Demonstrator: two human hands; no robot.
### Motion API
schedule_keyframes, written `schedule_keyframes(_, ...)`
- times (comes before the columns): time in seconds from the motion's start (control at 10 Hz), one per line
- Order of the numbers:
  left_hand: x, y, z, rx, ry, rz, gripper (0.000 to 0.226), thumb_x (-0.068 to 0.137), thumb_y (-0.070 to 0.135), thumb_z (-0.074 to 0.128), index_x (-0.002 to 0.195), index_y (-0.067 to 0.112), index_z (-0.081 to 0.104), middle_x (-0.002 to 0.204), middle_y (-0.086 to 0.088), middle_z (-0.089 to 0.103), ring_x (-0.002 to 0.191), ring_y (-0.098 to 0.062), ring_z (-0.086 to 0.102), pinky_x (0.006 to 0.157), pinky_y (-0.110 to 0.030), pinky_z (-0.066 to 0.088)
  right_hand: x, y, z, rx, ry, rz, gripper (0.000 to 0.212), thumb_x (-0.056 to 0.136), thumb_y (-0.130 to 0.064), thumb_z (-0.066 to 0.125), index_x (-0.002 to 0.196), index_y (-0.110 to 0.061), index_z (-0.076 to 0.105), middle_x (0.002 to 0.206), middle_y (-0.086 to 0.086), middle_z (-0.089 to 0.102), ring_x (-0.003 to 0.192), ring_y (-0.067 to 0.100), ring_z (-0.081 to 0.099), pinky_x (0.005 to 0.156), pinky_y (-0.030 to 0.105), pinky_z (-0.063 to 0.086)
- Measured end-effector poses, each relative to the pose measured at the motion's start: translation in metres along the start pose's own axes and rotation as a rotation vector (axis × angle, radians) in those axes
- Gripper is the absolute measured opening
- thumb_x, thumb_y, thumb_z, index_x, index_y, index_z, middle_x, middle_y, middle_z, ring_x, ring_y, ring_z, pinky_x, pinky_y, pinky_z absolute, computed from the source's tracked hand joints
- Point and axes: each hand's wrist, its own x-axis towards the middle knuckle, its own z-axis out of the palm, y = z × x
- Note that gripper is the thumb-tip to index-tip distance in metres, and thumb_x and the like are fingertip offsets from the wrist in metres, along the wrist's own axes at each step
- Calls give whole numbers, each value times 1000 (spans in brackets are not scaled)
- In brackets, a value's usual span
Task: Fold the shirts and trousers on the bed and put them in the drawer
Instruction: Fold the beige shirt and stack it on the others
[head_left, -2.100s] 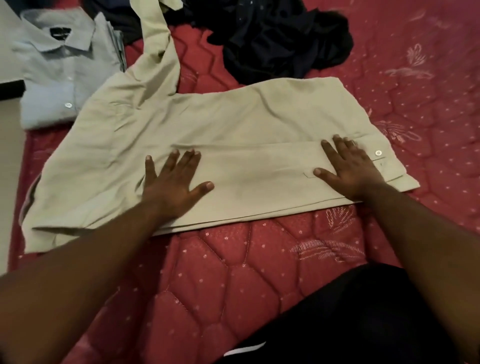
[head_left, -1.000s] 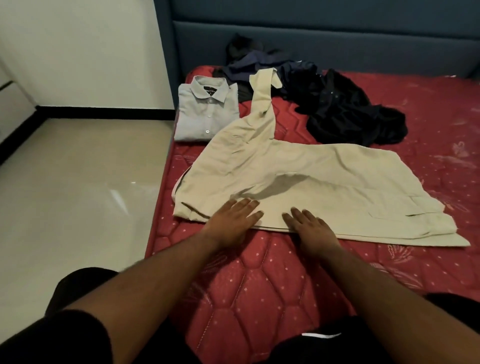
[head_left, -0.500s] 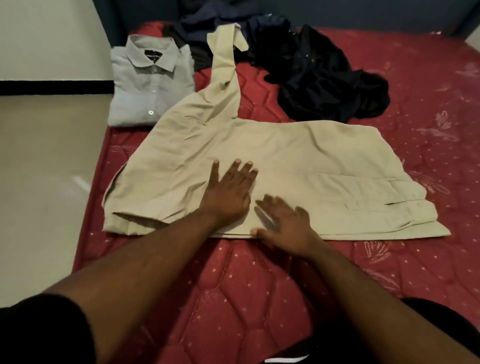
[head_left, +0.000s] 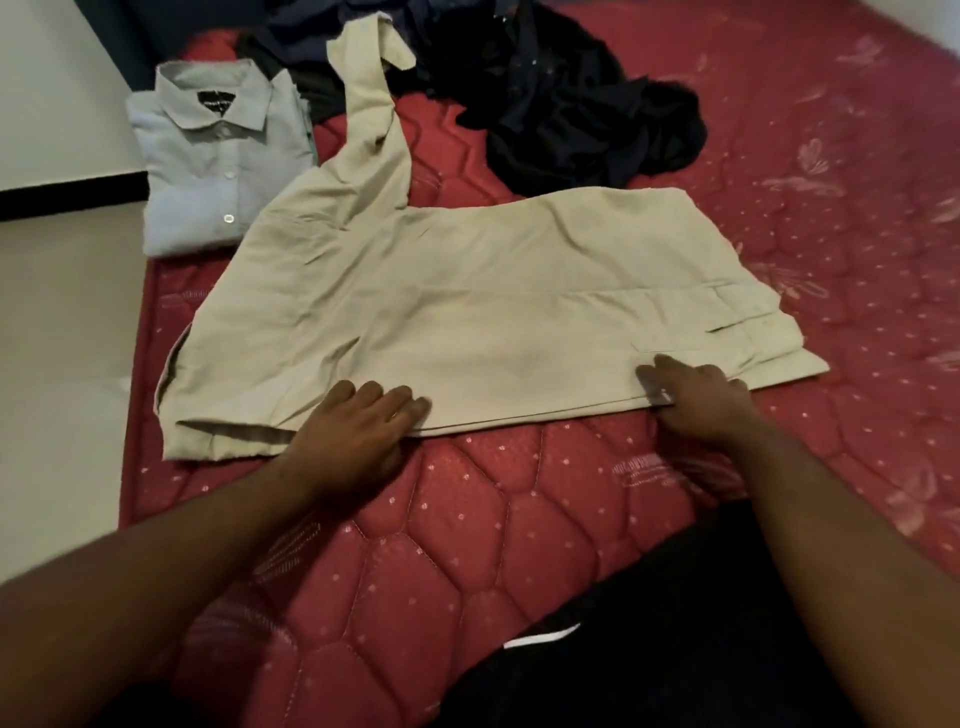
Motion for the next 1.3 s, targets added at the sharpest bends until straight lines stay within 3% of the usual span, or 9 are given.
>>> schedule_keyframes(0.1, 4, 22, -12, -28, -194, -155, 62, 80, 24, 64, 137, 15, 40, 128, -12, 57, 62, -32, 64, 47, -35, 45, -14, -18, 5, -7, 80, -29, 71, 85, -17, 52, 147, -36, 24, 158, -2, 22, 124, 34, 48, 100, 46, 44)
schedule_keyframes(0.2, 1, 37, -12, -64, -333, -374, 75, 94, 20, 49, 155, 26, 6, 161, -17, 6, 90, -35, 67, 65, -37, 44, -12, -27, 8, -40, 98, -70, 60, 88, -16, 48, 144, -32, 32, 150, 2, 33, 118, 34, 55, 96, 44, 48)
schedule_keyframes(0.4, -38, 17, -10, -258, -213, -715, 60, 93, 21, 48, 150, 18, 29, 162, -4, 16, 96, -41, 66, 80, -49, 53, -9, -14, 11, 63, 176, 4, 37, 81, -15, 47, 118, -16, 53, 118, 7, 49, 104, 35, 59, 85, 42, 51)
schedule_keyframes(0.5, -21, 29, -15, -274, -225, -740, 55, 90, 24, 50, 143, 19, 36, 160, -4, 21, 100, -39, 65, 80, -45, 50, -3, 3, 8, 622, 252, 173, 37, 78, -14, 54, 113, -12, 66, 116, 7, 62, 104, 33, 61, 89, 39, 51)
schedule_keyframes(0.7, 65, 73, -25, -290, -109, -445, 42, 87, 24, 43, 126, 19, 57, 135, -1, 54, 104, -35, 60, 77, -43, 52, 13, 37, -2, 1818, 386, 776, 10, 95, 0, 52, 104, 1, 55, 81, 17, 58, 58, 21, 59, 44, 28, 56)
schedule_keyframes(0.9, 94, 76, 8, -468, -315, -315, 59, 97, 17, 36, 154, 27, 24, 162, 2, 16, 149, -27, 12, 117, -44, 17, 32, 49, 5, 1930, 326, 829, 31, 92, -14, 64, 66, -11, 48, 59, -1, 42, 24, 3, 32, 30, 11, 25)
schedule_keyframes(1.1, 70, 72, 24, -377, -270, -265, 82, 79, 72, -6, 153, 37, 0, 156, 14, -14, 149, -17, -11, 118, -44, -8, 20, 47, 1, 1838, 406, 838, 27, 101, -16, 35, 89, 2, 51, 57, -1, 48, 42, 7, 47, 33, 14, 18)
schedule_keyframes(1.2, 68, 77, 25, -327, -243, -270, 89, 75, 79, -20, 153, 40, -1, 159, 13, -10, 149, -16, -11, 117, -46, -11, 10, 34, -1, 1809, 539, 891, 18, 101, -15, 41, 105, -3, 53, 59, 3, 50, 37, 9, 49, 31, 20, 32)
schedule_keyframes(1.3, 68, 75, 23, -354, -256, -314, 81, 78, 74, -13, 152, 45, 2, 162, 15, -4, 149, -15, -11, 115, -50, -14, 4, 31, -3, 1696, 459, 800, 29, 98, -9, 46, 123, 3, 52, 72, 3, 51, 58, 16, 54, 63, 33, 53)
